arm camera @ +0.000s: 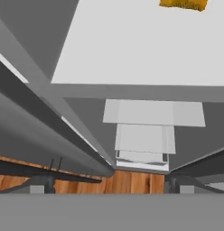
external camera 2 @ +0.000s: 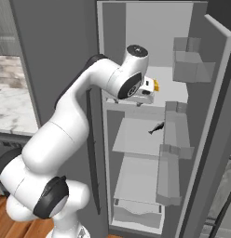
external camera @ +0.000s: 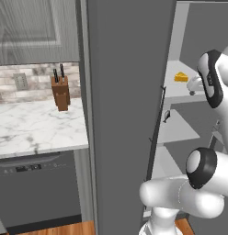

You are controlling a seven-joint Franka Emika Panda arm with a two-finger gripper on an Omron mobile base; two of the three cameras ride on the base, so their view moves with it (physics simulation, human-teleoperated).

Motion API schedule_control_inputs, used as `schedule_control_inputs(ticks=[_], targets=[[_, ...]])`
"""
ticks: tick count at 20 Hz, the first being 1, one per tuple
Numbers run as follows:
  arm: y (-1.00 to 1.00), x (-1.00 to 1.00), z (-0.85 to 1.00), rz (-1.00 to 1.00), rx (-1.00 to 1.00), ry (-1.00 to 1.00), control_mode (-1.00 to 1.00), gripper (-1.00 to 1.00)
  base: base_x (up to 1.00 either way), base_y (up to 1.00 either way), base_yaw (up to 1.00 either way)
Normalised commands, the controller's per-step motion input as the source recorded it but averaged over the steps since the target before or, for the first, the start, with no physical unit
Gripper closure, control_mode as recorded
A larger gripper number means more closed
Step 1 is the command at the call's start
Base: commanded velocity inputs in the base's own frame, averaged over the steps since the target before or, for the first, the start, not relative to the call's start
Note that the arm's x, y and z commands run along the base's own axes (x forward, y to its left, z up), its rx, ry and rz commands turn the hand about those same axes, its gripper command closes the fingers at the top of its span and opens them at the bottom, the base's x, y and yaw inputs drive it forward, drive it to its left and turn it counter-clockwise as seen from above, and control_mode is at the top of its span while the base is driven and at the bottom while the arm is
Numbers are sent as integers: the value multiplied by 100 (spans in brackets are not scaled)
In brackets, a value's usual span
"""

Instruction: Pick the cheese from the fridge and the cheese grater from the cabinet and place them next to the salad bowl.

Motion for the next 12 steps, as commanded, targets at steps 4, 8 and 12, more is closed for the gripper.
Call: schedule_control_inputs(ticks=[4, 8, 12], targets=[[0, 16, 0, 0, 0, -3, -100, -100, 0, 0, 0], [0, 20, 0, 0, 0, 0, -100, -100, 0, 0, 0], [0, 20, 6, 0, 0, 0, -100, -100, 0, 0, 0]])
